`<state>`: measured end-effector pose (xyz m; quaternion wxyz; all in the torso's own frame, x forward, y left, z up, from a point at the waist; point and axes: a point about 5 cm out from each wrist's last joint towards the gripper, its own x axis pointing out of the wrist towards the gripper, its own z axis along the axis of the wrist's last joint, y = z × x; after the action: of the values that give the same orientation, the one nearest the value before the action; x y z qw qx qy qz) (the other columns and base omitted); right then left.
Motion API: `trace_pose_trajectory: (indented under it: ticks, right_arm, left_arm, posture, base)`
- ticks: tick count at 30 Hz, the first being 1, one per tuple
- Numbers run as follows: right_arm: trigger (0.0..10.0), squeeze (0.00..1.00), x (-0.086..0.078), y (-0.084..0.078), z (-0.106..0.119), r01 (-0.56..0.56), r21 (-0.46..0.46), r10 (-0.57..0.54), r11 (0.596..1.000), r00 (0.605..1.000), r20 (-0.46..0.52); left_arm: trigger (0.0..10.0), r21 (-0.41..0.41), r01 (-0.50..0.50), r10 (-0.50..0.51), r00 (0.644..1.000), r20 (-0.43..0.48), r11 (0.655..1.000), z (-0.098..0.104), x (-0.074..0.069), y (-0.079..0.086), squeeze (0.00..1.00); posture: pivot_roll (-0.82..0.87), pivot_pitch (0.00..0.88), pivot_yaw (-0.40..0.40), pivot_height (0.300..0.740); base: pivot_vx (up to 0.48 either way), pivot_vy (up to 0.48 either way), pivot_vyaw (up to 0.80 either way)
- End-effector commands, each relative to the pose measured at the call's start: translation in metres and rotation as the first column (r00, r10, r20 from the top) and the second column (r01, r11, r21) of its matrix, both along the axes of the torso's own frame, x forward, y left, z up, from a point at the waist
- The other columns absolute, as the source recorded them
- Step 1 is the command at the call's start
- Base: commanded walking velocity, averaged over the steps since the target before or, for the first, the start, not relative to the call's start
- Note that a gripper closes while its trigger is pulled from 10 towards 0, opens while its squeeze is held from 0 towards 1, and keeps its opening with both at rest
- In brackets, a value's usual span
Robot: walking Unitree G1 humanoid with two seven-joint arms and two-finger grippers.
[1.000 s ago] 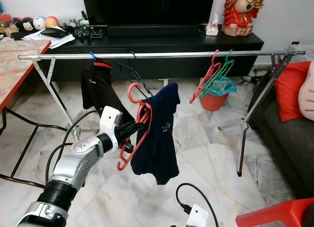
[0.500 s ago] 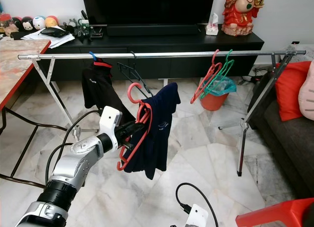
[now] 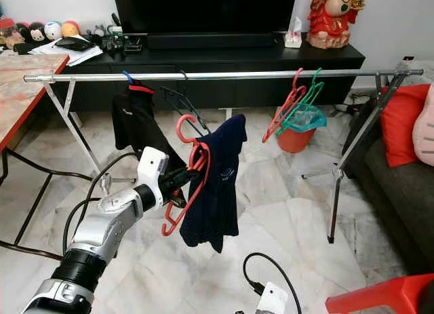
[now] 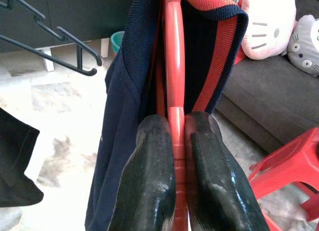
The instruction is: Hang hanger
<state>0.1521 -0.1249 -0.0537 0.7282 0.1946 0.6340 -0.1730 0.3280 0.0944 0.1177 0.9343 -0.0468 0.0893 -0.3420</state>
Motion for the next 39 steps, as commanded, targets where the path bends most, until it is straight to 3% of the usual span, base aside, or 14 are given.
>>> trace_pose_trajectory:
  ticks: [1, 2, 3, 39]
  right_arm:
    - [10.0, 1.0, 0.114, 0.118, 0.217, -0.252, 0.301, -0.075, 0.92, 0.64, 0.765]
    - [10.0, 1.0, 0.114, 0.118, 0.217, -0.252, 0.301, -0.075, 0.92, 0.64, 0.765]
    - [10.0, 0.0, 0.139, 0.07, 0.128, -0.12, 0.026, 0.065, 0.992, 0.696, 0.715]
    - [10.0, 0.0, 0.139, 0.07, 0.128, -0.12, 0.026, 0.065, 0.992, 0.696, 0.715]
  left_arm:
    - [10.0, -0.027, 0.006, -0.005, 0.999, 0.048, 1.0, 0.011, 0.003, -0.001, 0.0]
    - [10.0, -0.027, 0.006, -0.005, 0.999, 0.048, 1.0, 0.011, 0.003, -0.001, 0.0]
    - [10.0, -0.063, -0.032, 0.038, 0.994, 0.105, 0.998, 0.018, 0.008, 0.013, 0.0]
    - [10.0, -0.063, -0.032, 0.038, 0.994, 0.105, 0.998, 0.018, 0.008, 0.013, 0.0]
  posture:
    - [-0.07, 0.0, 0.0, 0.74]
    - [-0.07, 0.0, 0.0, 0.74]
    - [-0.06, 0.0, 0.047, 0.74]
    - [-0.06, 0.0, 0.047, 0.74]
  base:
    - [0.0, 0.0, 0.0]
    - [0.0, 0.0, 0.0]
    - [0.0, 0.0, 0.0]
    - [0.0, 0.0, 0.0]
